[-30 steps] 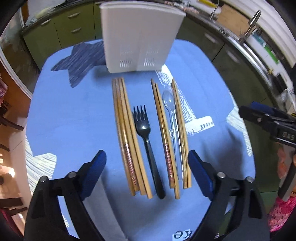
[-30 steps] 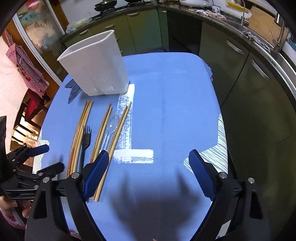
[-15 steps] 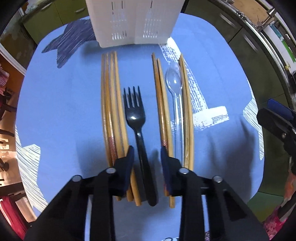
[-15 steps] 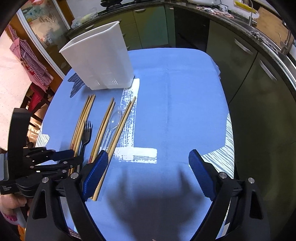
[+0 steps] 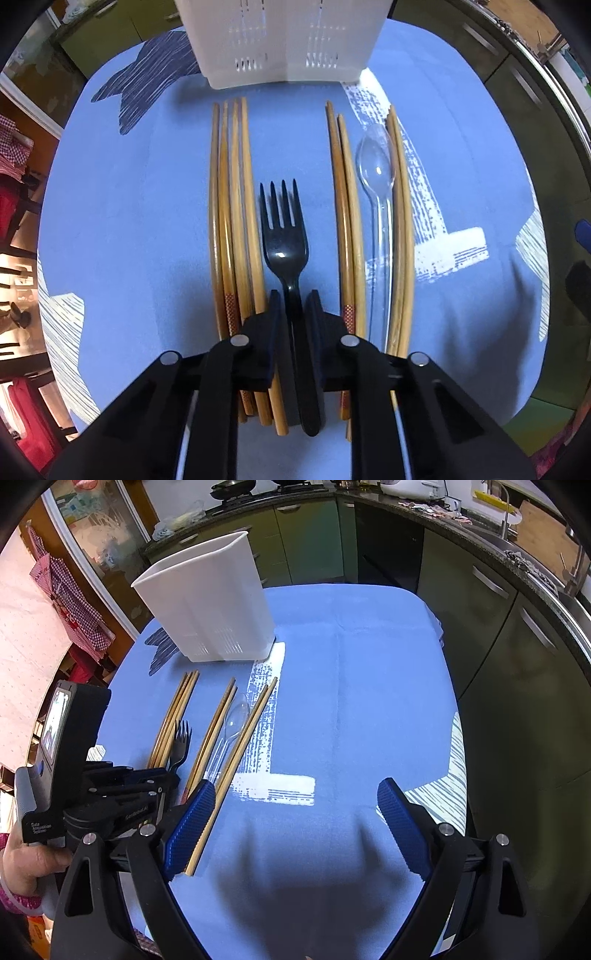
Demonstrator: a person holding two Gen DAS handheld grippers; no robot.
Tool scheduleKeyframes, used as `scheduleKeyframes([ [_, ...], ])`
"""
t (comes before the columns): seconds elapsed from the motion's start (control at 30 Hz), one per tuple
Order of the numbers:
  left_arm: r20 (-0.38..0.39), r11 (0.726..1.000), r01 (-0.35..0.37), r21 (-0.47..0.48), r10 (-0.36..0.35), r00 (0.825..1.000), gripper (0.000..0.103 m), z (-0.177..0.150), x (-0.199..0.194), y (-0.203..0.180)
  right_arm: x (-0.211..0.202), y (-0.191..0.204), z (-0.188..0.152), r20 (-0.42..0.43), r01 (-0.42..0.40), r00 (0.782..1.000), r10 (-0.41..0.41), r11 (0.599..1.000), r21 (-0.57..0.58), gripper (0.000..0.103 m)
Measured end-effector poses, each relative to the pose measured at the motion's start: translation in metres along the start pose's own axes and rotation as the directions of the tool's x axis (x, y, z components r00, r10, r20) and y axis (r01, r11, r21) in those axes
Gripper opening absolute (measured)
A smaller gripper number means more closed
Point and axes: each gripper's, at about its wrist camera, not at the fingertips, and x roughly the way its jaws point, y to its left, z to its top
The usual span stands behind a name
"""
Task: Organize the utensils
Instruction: 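Grasp the black fork with the left tool while the right tool grasps the clear spoon, then lower the fork into the white holder and open the left tool while the right tool carries the spoon over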
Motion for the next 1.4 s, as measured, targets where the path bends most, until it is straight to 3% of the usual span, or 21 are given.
scheduleKeyframes([
  [0.2,0.017,1.0,-0.011,0.009,0.011,1.0,0.009,0.009,0.002,-0.01,0.001,-0.005,0.002,-0.014,0.013,1.0,-0.013,1.0,0.023,0.088],
  [0.37,0.056,1.0,0.028,-0.004,-0.028,0.998,0.009,0.012,-0.006,-0.004,0.002,-0.001,0.009,-0.035,0.016,0.999,-0.015,0.999,0.041,0.088],
  [0.47,0.1,0.999,0.052,0.003,-0.052,0.994,0.009,0.012,-0.021,0.001,0.01,0.008,0.016,-0.077,-0.007,0.997,0.01,0.999,0.042,0.077],
  [0.57,0.132,0.998,0.068,0.016,-0.07,0.989,0.009,0.013,-0.031,0.004,0.026,0.024,0.023,-0.126,0.001,0.992,0.002,1.0,0.024,0.073],
  [0.7,0.183,0.996,0.079,0.039,-0.084,0.979,0.009,0.004,-0.045,0.006,0.05,0.043,0.031,-0.189,0.002,0.982,0.001,1.0,0.019,0.058],
  [0.83,0.253,0.995,0.077,0.056,-0.089,0.963,0.009,-0.007,-0.064,0.009,0.069,0.057,0.034,-0.247,-0.012,0.969,0.018,1.0,0.028,0.049],
  [0.93,0.296,0.994,0.095,0.055,-0.108,0.949,0.009,-0.02,-0.076,0.02,0.078,0.062,0.035,-0.266,-0.001,0.964,0.012,0.999,0.039,0.033],
  [1.1,0.366,0.994,0.098,0.052,-0.11,0.924,0.009,-0.031,-0.098,0.034,0.09,0.069,0.04,-0.299,-0.025,0.953,0.047,0.997,0.076,0.025],
  [1.4,0.413,0.993,0.109,0.054,-0.122,0.903,0.009,-0.043,-0.112,0.049,0.115,0.083,0.049,-0.333,0.048,0.943,-0.018,0.996,0.081,0.015],
])
